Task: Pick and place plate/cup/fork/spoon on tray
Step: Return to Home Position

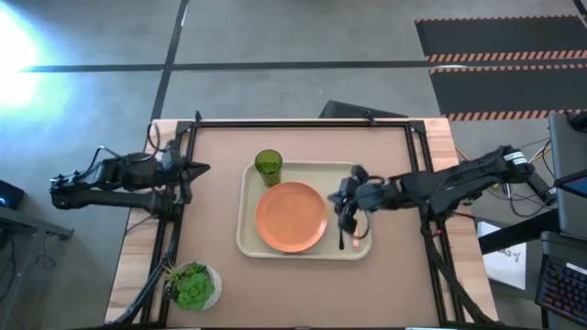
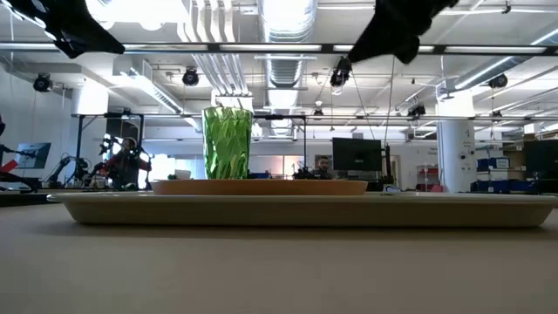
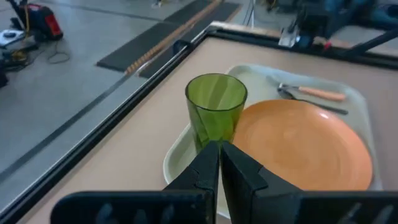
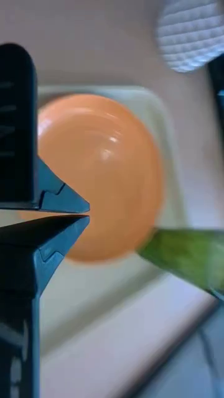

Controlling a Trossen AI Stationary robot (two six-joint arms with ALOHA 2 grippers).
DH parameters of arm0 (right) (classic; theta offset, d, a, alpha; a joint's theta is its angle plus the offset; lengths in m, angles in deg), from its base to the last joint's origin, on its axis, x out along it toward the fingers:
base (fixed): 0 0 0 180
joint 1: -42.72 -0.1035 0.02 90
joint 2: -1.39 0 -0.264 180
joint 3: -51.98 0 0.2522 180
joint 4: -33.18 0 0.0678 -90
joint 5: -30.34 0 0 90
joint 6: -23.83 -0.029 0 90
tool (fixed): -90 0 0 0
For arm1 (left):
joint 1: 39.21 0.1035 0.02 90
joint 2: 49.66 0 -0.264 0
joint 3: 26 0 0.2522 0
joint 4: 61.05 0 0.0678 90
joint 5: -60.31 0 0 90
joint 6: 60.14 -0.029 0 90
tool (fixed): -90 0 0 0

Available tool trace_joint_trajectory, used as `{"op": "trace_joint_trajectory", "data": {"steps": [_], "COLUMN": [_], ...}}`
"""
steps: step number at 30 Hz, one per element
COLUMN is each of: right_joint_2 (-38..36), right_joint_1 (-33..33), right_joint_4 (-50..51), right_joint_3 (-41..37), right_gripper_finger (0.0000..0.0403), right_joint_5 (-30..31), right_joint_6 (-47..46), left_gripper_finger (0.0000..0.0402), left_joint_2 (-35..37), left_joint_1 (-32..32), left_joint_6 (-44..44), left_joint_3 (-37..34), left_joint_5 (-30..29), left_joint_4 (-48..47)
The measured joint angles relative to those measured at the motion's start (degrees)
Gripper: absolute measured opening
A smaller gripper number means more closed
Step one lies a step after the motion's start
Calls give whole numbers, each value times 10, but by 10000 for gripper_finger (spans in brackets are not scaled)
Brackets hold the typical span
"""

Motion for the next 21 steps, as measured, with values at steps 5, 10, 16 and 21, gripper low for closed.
{"op": "trace_joint_trajectory", "data": {"steps": [5,10,16,21], "right_joint_2": [-74,-133,-179,-200], "right_joint_1": [24,42,52,54], "right_joint_4": [-3,-4,-8,-18], "right_joint_3": [-5,-20,-34,-40], "right_gripper_finger": [9,9,9,9], "right_joint_5": [8,7,2,2], "right_joint_6": [61,100,122,141], "left_gripper_finger": [0,0,0,0], "left_joint_2": [93,171,216,212], "left_joint_1": [0,0,0,0], "left_joint_6": [1,-41,-63,-55], "left_joint_3": [-43,-68,-86,-119], "left_joint_5": [29,68,119,130], "left_joint_4": [24,72,97,152]}}
